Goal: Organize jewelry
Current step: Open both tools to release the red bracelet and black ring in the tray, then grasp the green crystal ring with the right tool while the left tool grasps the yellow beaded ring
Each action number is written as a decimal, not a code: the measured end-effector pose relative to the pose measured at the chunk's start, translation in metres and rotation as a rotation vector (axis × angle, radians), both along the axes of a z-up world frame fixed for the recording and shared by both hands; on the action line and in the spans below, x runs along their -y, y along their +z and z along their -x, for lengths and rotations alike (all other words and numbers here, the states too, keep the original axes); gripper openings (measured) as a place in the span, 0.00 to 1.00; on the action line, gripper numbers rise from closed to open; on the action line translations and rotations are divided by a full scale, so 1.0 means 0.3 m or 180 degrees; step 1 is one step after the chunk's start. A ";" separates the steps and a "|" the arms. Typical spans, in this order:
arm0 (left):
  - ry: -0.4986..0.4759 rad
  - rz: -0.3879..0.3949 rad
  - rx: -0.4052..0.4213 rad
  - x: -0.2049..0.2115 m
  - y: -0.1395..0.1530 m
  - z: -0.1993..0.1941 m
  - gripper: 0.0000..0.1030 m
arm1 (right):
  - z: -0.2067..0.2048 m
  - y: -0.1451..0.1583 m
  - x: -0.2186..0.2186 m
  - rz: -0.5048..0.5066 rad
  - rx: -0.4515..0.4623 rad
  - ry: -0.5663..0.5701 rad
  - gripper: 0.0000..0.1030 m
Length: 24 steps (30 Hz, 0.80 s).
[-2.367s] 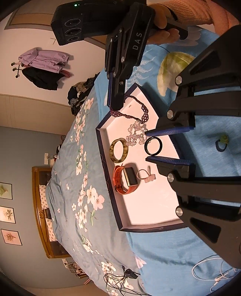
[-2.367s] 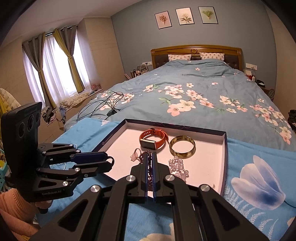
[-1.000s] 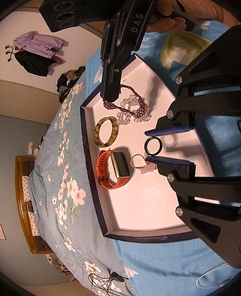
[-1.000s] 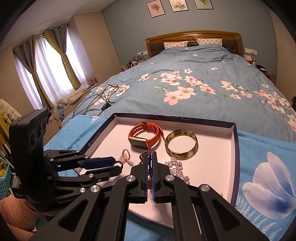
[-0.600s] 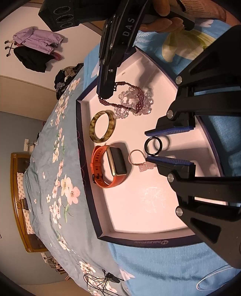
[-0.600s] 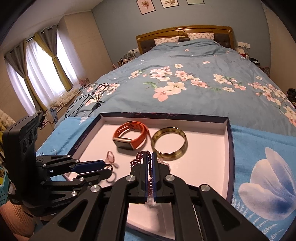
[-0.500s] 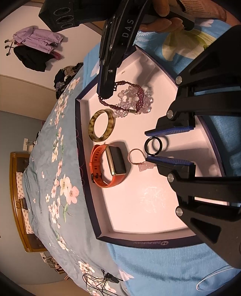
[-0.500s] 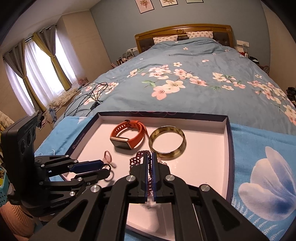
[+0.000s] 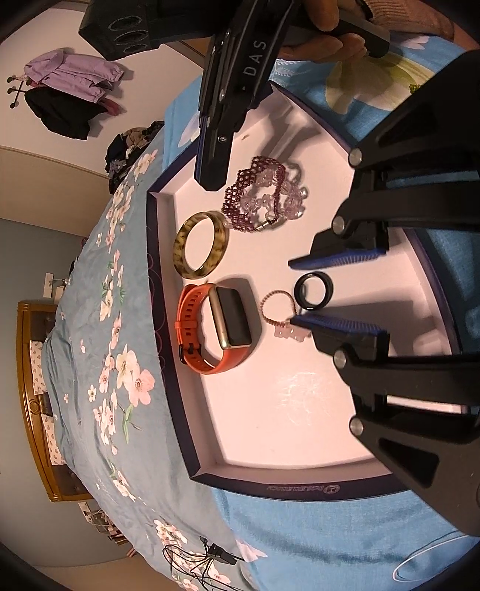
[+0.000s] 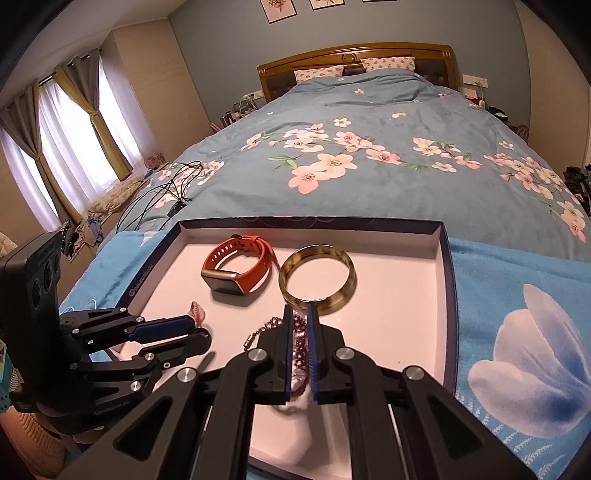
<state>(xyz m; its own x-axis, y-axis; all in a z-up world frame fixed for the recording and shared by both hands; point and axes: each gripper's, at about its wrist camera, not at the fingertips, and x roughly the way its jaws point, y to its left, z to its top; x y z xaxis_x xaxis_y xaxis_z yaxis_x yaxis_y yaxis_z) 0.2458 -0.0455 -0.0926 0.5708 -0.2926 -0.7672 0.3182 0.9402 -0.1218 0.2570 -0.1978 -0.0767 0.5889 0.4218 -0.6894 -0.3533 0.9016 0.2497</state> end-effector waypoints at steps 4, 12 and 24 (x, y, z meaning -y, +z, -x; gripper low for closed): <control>0.0023 0.0003 0.0048 -0.008 0.016 0.009 0.40 | 0.010 0.007 0.005 0.0023 0.0022 -0.0048 0.14; -0.0037 0.0004 0.0420 -0.031 0.127 0.122 0.52 | 0.087 0.057 0.030 -0.0016 0.0154 -0.0024 0.23; -0.0076 -0.0054 0.0769 -0.129 0.215 0.385 0.62 | 0.360 0.093 0.065 0.0085 0.0294 0.0302 0.32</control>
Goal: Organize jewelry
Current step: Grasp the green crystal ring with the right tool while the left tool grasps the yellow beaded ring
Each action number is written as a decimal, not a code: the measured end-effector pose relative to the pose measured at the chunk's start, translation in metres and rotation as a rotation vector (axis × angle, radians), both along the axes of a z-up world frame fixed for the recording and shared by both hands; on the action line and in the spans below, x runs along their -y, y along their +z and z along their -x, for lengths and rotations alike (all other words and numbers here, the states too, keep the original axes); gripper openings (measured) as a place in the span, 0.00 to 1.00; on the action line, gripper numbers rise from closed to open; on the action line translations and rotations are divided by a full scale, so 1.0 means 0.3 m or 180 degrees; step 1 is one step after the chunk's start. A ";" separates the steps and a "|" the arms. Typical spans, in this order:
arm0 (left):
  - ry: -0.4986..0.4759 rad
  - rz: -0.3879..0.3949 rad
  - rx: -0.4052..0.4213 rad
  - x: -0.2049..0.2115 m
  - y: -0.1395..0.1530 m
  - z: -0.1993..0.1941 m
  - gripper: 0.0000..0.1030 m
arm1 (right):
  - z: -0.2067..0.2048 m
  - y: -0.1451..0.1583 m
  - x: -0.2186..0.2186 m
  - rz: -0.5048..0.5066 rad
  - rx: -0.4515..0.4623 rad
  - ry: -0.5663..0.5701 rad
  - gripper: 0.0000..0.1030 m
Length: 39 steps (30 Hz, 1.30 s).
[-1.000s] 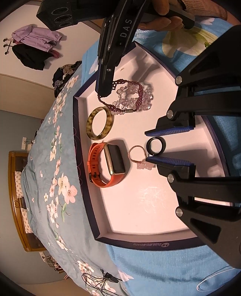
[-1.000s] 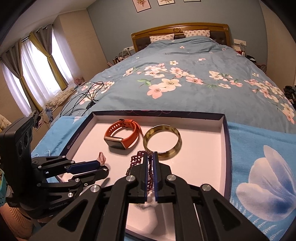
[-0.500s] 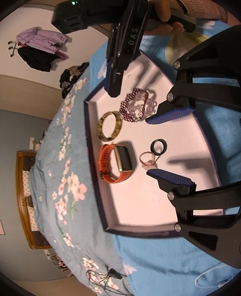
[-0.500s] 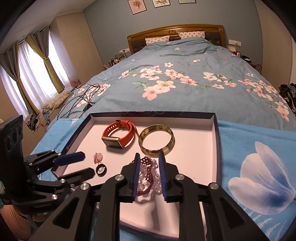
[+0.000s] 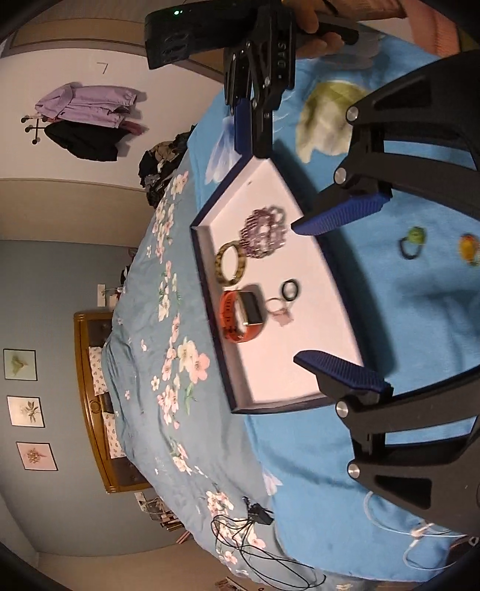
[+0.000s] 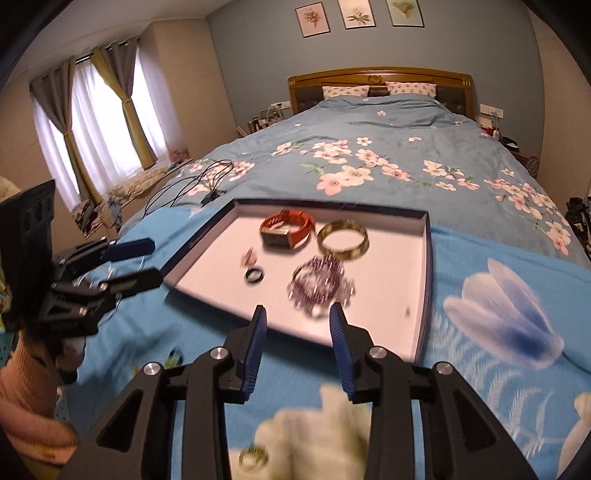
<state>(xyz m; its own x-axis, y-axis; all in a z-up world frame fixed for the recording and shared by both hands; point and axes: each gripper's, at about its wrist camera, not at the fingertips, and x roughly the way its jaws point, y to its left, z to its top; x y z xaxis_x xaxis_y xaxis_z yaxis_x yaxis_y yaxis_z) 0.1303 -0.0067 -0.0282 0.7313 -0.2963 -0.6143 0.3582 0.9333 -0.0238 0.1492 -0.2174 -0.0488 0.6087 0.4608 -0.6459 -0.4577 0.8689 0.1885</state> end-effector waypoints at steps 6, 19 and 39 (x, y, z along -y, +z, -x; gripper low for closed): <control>0.0020 0.0060 -0.0129 -0.032 -0.044 0.092 0.62 | 0.098 -0.055 0.029 0.0021 -0.0119 -0.0039 0.33; -0.0024 -0.0017 -0.0382 -0.032 -0.147 0.223 0.63 | 0.217 -0.144 0.034 0.0015 -0.0325 -0.0063 0.33; -0.0041 -0.0035 -0.0732 -0.016 -0.216 0.231 0.37 | 0.247 -0.175 -0.036 0.0111 -0.0354 0.0005 0.32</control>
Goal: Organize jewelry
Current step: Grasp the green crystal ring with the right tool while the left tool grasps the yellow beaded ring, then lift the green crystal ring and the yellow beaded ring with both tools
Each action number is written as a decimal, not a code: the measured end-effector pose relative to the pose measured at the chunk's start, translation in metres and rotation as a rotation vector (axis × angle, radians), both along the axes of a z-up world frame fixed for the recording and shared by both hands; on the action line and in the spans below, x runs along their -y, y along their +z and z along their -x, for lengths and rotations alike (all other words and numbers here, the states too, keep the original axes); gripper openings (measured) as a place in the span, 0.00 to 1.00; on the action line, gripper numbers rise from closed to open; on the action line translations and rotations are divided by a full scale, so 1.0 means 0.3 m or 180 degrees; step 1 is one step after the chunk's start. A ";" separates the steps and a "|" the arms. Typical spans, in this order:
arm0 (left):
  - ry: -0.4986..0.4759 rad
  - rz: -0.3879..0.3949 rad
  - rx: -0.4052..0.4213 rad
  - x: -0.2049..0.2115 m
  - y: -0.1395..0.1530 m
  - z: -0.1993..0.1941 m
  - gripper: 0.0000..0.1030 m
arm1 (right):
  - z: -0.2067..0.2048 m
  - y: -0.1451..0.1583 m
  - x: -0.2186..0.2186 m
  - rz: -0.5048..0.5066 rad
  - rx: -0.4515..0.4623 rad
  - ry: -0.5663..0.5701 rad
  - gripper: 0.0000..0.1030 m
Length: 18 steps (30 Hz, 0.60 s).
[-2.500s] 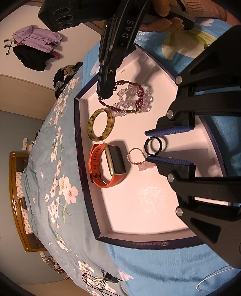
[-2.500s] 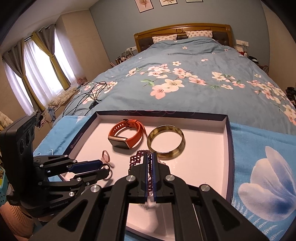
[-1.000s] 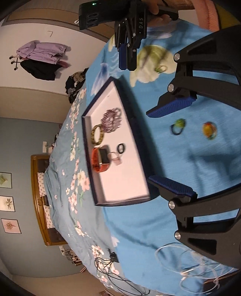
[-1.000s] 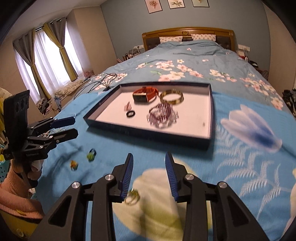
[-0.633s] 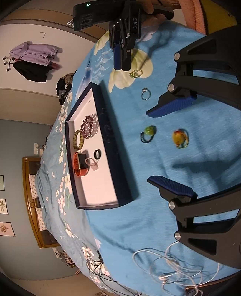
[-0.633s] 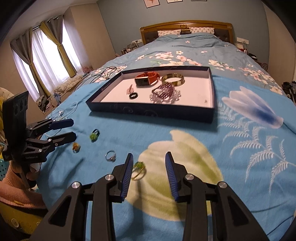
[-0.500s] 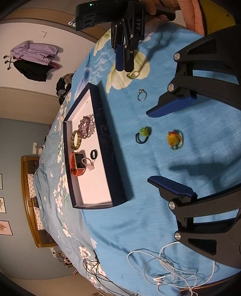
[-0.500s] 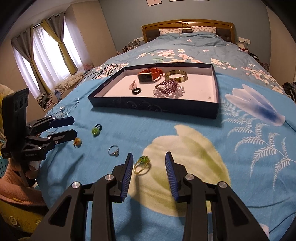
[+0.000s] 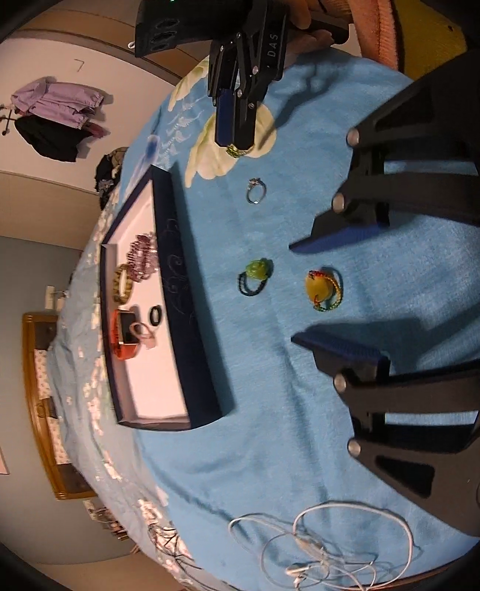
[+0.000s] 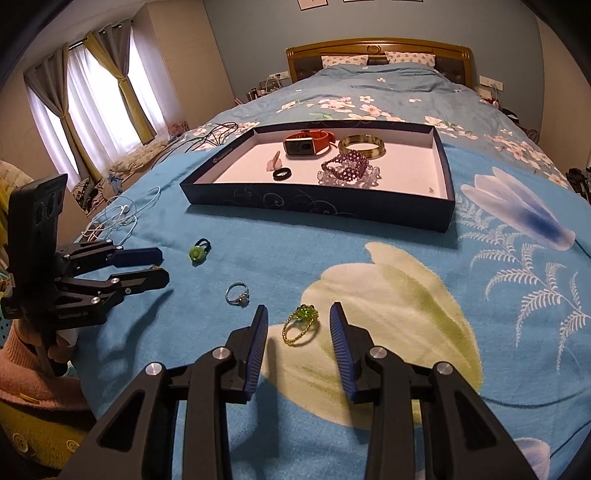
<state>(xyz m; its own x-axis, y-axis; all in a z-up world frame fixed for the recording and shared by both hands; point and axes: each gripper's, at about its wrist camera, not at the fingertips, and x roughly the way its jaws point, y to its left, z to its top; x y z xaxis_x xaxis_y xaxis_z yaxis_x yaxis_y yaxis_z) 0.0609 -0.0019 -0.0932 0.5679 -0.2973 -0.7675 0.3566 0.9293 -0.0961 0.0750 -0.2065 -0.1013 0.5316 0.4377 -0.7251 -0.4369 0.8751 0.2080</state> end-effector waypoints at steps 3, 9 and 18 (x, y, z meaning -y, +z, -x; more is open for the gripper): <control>-0.0033 0.0017 0.0005 0.004 0.001 0.007 0.34 | -0.001 -0.007 -0.006 0.0028 0.0001 0.0001 0.31; -0.0034 -0.0021 -0.0002 0.012 -0.001 0.015 0.21 | -0.002 -0.012 -0.018 0.0108 0.0027 -0.0014 0.23; -0.0013 0.0013 -0.0004 0.002 -0.001 0.014 0.19 | -0.009 -0.016 -0.005 0.0138 0.0041 -0.0048 0.02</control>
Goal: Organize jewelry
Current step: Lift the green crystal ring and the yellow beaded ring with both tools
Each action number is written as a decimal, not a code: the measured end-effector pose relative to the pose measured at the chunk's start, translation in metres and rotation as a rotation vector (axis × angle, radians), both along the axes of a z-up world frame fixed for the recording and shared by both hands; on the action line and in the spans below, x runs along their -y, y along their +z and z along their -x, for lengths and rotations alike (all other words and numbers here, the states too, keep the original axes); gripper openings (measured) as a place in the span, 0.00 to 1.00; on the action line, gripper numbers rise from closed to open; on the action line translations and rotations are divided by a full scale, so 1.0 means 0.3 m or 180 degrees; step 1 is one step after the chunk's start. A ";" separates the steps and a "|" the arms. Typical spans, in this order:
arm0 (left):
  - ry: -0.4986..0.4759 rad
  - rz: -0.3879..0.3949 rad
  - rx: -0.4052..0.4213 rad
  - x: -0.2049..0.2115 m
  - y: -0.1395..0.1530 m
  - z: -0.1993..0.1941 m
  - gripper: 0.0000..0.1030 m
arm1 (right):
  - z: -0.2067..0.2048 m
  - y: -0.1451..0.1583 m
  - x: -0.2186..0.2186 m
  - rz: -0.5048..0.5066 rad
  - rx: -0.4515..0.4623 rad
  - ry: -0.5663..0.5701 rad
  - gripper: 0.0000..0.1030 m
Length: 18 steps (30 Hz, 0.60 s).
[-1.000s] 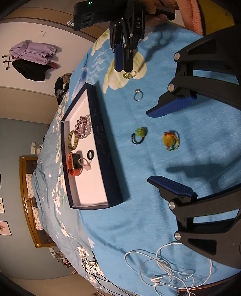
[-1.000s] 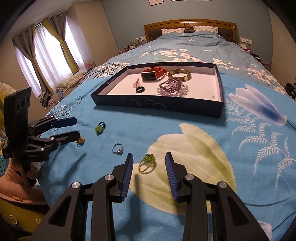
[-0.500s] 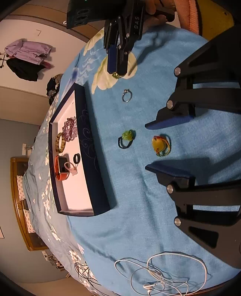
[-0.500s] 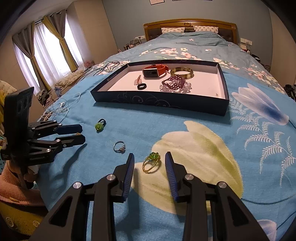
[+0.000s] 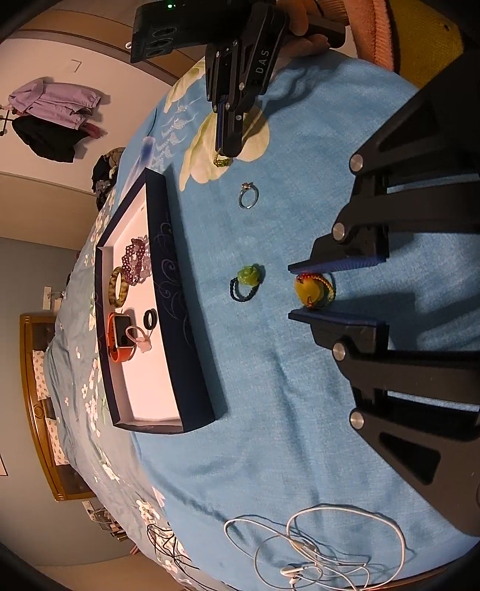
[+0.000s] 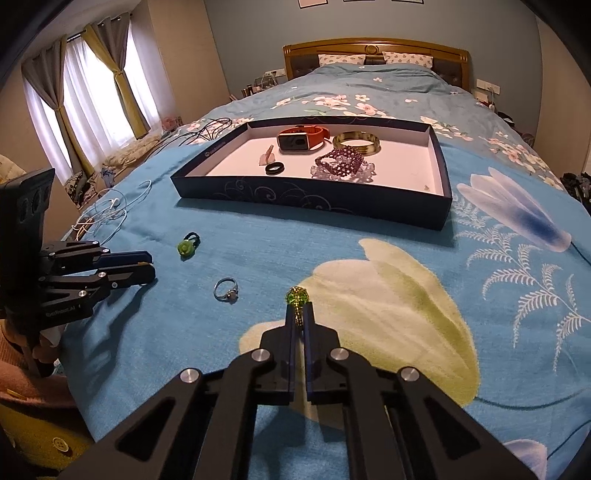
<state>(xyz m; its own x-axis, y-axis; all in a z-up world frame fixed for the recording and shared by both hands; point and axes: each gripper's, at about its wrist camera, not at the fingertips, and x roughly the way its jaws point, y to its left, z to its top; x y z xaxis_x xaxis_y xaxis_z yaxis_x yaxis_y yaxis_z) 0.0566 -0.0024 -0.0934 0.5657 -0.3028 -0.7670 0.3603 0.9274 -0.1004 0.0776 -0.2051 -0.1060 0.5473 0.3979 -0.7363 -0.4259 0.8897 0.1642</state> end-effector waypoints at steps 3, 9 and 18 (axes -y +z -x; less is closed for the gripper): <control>0.0003 0.0022 0.0002 -0.003 0.002 0.000 0.18 | 0.001 0.006 0.005 -0.0061 0.0009 -0.0003 0.01; -0.0009 0.0062 0.0036 0.000 0.018 0.002 0.18 | 0.003 0.040 0.017 -0.0169 0.0090 0.0003 0.01; -0.0027 0.0110 0.0108 0.007 0.043 0.004 0.18 | 0.002 0.062 0.021 -0.0258 0.0132 0.0017 0.01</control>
<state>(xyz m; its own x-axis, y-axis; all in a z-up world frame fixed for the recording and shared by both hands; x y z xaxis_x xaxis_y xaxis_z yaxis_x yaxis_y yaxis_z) 0.0555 -0.0045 -0.0805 0.5885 -0.3336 -0.7365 0.3718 0.9205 -0.1199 0.0770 -0.2115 -0.0874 0.5744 0.4583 -0.6782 -0.4386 0.8719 0.2178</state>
